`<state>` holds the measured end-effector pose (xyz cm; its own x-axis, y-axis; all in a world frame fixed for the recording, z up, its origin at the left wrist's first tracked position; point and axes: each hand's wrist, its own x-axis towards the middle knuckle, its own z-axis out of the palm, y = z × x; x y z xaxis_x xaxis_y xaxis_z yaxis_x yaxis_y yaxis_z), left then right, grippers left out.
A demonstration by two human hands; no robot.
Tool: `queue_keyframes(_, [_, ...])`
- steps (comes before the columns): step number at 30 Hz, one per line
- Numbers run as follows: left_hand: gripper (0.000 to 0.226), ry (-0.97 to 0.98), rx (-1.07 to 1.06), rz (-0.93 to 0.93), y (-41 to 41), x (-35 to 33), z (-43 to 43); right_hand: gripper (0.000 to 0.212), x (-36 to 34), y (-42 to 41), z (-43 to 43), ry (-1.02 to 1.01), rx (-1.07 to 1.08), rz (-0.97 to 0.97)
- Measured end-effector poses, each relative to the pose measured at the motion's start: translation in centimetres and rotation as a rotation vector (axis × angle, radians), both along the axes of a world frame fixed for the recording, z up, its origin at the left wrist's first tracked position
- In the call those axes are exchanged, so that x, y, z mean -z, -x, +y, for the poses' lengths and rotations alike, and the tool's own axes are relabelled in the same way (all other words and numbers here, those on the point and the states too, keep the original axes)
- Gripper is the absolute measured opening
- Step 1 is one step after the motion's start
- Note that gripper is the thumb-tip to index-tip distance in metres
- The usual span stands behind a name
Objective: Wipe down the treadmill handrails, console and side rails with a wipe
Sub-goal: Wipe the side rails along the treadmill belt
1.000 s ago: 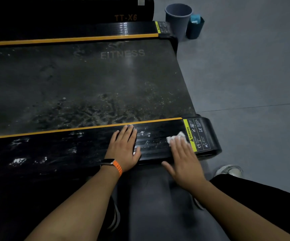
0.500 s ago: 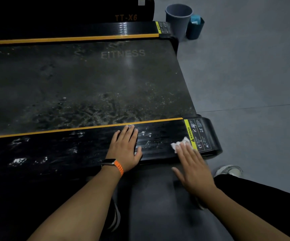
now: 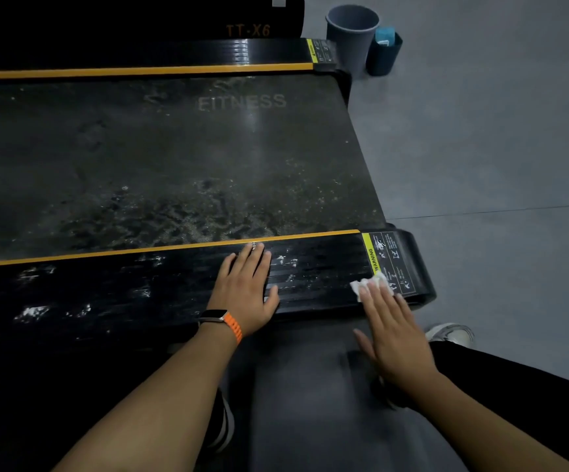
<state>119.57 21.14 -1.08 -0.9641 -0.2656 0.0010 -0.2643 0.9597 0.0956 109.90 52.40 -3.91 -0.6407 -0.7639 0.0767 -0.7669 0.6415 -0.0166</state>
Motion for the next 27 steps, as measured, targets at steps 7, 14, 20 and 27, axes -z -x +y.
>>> queue_keyframes(7, [0.074, 0.010, -0.002, -0.013, 0.0, -0.2, 0.1, 0.083, -0.3, -2.0, -5.6, 0.025, -0.096, -0.052])
queue_keyframes(14, [0.073, 0.000, 0.001, -0.007, 0.0, 0.0, 0.1, 0.083, -0.6, 0.7, -2.4, 0.052, 0.116, -0.083])
queue_keyframes(20, [0.073, 0.001, 0.002, -0.007, 0.0, -0.2, 0.2, 0.087, -0.9, -0.1, -6.2, -0.014, -0.036, -0.106])
queue_keyframes(27, [0.074, -0.004, 0.004, -0.010, 0.0, -0.1, 0.1, 0.088, -1.0, 1.5, -3.8, 0.042, 0.144, -0.113])
